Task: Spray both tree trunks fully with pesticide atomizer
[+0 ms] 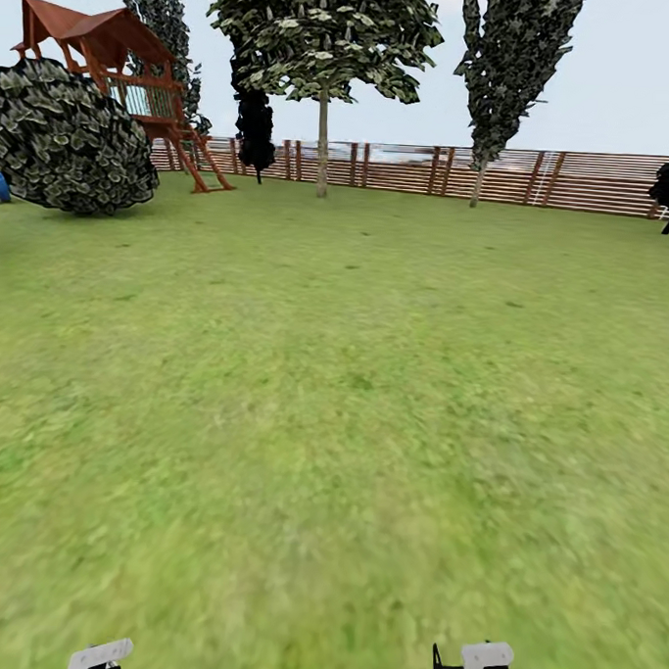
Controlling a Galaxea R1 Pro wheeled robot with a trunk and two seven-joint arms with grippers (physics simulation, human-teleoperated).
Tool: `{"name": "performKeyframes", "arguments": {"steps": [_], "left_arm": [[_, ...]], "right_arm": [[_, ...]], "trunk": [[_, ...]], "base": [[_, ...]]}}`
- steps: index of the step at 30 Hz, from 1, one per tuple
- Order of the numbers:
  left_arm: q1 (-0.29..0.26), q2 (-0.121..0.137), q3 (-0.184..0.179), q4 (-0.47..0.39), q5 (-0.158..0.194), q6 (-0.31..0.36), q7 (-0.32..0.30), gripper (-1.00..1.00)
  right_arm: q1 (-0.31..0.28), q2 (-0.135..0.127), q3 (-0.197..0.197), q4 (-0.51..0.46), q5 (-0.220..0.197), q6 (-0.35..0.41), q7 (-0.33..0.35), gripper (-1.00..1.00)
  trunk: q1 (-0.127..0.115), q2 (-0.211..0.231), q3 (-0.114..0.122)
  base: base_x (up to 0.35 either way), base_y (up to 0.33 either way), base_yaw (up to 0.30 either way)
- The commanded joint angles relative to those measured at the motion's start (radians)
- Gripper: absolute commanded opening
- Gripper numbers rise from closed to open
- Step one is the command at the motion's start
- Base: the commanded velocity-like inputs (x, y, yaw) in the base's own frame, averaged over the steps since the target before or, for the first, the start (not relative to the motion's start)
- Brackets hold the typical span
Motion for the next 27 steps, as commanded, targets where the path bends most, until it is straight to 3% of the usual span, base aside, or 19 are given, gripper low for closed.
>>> {"name": "performKeyframes", "arguments": {"steps": [1, 27], "left_arm": [[-0.001, 0.0, 0.009, 0.001, -0.006, -0.003, -0.006, -1.0], [-0.001, 0.0, 0.009, 0.001, -0.005, -0.003, -0.006, -1.0]], "right_arm": [[-0.001, 0.0, -0.005, 0.001, 0.011, -0.002, -0.006, 1.0], [-0.001, 0.0, -0.005, 0.001, 0.011, -0.002, -0.006, 1.0]], "trunk": [[0.0, 0.0, -0.001], [0.0, 0.0, -0.001]], "base": [[0.338, 0.006, 0.0], [0.338, 0.0, 0.0]]}}
